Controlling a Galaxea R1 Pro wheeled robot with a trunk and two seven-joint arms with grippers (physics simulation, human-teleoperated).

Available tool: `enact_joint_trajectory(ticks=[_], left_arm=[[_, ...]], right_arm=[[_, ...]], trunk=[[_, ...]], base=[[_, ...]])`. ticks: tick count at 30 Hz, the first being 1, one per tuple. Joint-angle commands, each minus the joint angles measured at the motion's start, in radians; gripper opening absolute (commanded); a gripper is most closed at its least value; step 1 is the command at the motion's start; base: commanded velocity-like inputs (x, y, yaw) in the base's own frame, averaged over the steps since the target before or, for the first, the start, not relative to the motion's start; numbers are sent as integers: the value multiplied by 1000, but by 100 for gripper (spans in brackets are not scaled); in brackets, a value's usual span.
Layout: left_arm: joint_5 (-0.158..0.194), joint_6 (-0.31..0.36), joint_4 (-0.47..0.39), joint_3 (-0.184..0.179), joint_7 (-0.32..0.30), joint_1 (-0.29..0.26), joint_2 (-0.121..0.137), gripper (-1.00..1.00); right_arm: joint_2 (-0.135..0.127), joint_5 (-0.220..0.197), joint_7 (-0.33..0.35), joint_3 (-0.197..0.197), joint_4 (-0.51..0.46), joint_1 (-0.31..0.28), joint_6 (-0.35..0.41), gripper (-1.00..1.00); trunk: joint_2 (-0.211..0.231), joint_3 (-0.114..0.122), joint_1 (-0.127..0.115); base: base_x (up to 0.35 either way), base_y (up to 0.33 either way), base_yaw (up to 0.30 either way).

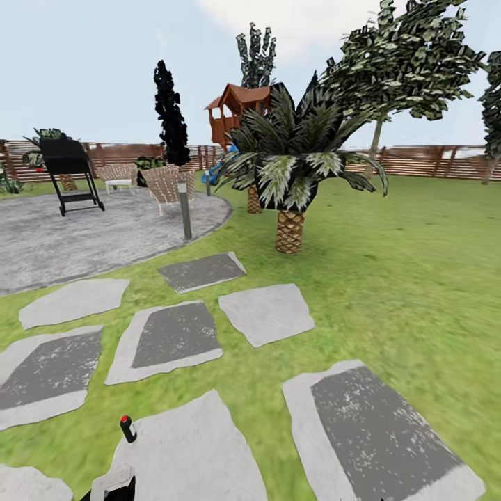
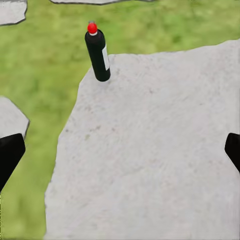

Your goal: In the garden, pick up the pesticide atomizer on the floor and spray pesticide onto both trees until each tree trunk is fully covered.

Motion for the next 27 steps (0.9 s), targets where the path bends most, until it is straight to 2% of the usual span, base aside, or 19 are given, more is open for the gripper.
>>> enact_joint_trajectory(ticks=[1, 27], left_arm=[[0, 0, 0, 0, 0, 0, 0, 100], [0, -2, -1, -1, 0, 0, 0, 100]], right_arm=[[0, 0, 0, 0, 0, 0, 0, 100], [0, -1, -3, -2, -2, 0, -1, 100]], trunk=[[0, 0, 0], [0, -1, 0]], base=[[161, -132, 278], [16, -11, 278]])
